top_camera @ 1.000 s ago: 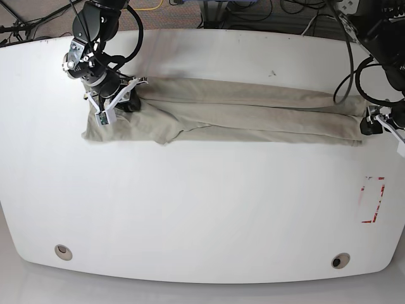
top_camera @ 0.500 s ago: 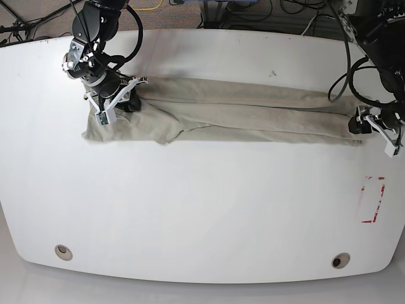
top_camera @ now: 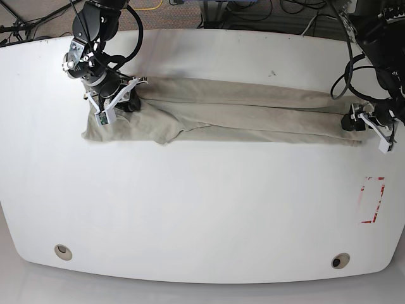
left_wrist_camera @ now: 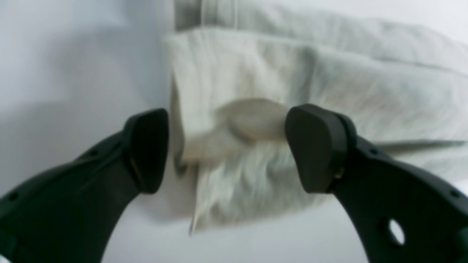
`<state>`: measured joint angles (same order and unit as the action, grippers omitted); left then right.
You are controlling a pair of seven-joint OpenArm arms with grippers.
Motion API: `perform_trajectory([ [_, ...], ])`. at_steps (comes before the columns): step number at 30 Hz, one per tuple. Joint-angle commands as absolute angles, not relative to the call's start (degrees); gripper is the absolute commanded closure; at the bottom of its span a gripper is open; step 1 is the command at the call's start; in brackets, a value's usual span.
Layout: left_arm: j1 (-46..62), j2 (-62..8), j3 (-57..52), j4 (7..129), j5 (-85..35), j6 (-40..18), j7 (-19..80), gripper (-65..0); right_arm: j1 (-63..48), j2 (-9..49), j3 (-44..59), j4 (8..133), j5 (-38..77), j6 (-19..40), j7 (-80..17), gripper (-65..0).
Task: Fold the T-shirt properly
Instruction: 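Release the left gripper and regrasp the strip's end beside it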
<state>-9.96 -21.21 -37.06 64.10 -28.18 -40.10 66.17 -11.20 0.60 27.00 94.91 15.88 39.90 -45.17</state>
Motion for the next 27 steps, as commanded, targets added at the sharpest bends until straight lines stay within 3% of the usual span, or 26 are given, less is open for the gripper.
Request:
perform_trajectory([
  [1,-10.59,-22.37,-37.14,63.6,-27.91,-40.0,66.59,-49.7,-10.95,0.92,27.12,95.78,16.04,40.0,-45.05,-8.2],
  [7,-10.59,-22.29,-36.09,63.6,-27.91,-40.0,66.59,-49.4,-10.77,0.92,27.21,95.78,15.96,40.0,-45.05,-8.2],
  [10,-10.59,-22.29,-34.42,63.69,-28.09,-40.0,66.59,-44.6,-10.77,0.92,27.21,95.78,16.04,40.0,-45.05,-8.2],
  [13,-10.59,-22.2,-33.1,63.34,-28.0,-40.0,66.59,-36.8,-10.77,0.92,27.21,95.78,16.04,40.0,-45.05,-8.2],
  [19,-10.59,-22.11,-29.85,63.34,-27.91,-40.0,66.59,-10.3,-10.68,0.92,27.21,95.78,15.96,40.0,-45.05,-8.2],
  [22,-10.51,-22.11,-29.14,63.52,-27.91,-40.0,66.59,0.0,-10.68,0.92,27.21,95.78,16.04,40.0,-45.05,-8.2],
  [27,-9.27,-22.11,-29.14,63.96,-28.09,-40.0,66.68,0.0,-10.68,0.92,27.21,95.69,15.87,40.0,-45.05,-8.2],
])
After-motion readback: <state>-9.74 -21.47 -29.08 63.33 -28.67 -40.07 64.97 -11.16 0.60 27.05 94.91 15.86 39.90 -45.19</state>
